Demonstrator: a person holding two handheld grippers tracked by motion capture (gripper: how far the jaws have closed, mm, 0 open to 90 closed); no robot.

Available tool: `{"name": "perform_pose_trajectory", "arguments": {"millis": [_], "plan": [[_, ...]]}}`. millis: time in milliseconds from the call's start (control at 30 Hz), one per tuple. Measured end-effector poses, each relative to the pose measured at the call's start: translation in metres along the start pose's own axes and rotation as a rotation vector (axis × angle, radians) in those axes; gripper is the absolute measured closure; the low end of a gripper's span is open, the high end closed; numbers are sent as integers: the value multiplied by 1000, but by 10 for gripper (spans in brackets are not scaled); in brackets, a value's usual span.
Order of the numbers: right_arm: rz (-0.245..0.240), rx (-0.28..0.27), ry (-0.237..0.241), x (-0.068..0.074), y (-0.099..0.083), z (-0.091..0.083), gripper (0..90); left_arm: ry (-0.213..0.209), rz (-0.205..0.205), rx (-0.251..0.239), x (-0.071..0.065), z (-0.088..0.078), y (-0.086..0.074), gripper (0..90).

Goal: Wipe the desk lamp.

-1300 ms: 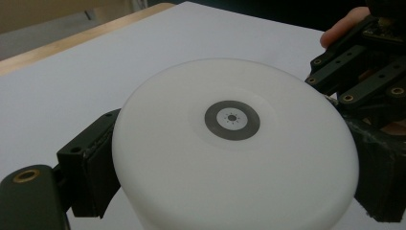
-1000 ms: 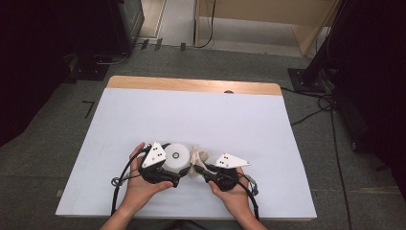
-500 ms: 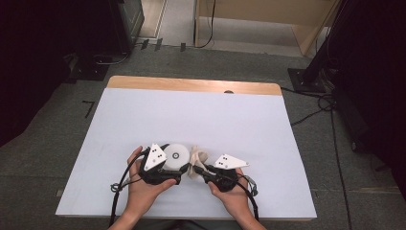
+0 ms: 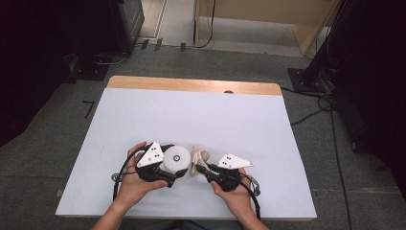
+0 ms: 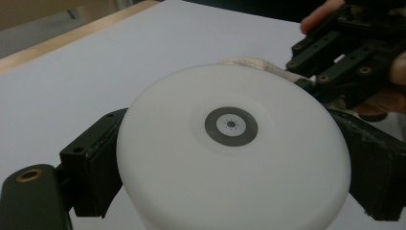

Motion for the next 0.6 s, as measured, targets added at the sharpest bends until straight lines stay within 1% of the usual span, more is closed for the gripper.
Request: {"name": "perform_pose_trajectory", "arguments": {"millis": [67,133,233,300,400,467,533,600], "plan": [[0,0,9,2,0,1,815,-16,11,-8,0,0,-1,88],[-15,-5,18,3,0,1,815,-19,11,-11,1,0,-1,87],[-30,-20,23,8,3,0,815,-13,-10,-9,2,0,-2,86],[-54,-31,24,13,7,-1,815,-16,-17,-10,2,0,-3,85],[-110,-45,19,22,14,-4,815,-15,-20,-9,2,0,-3,85],[-137,-59,21,27,18,-6,815,-15,-21,-9,2,0,-3,85],[-144,-59,23,28,19,-6,815,-15,-20,-9,2,1,-3,85],[-138,-53,26,27,17,-5,815,-16,-21,-9,2,1,-3,85]]}}
Point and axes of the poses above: each handheld gripper's, and its own axes: z roughly forward along the jaws, y roughly out of its top, x roughly to its left, the point moved 2 cm from there along z, roughly forward along the jaws, and after that the axes turned 15 degrees about y, right-handed, at the moved point
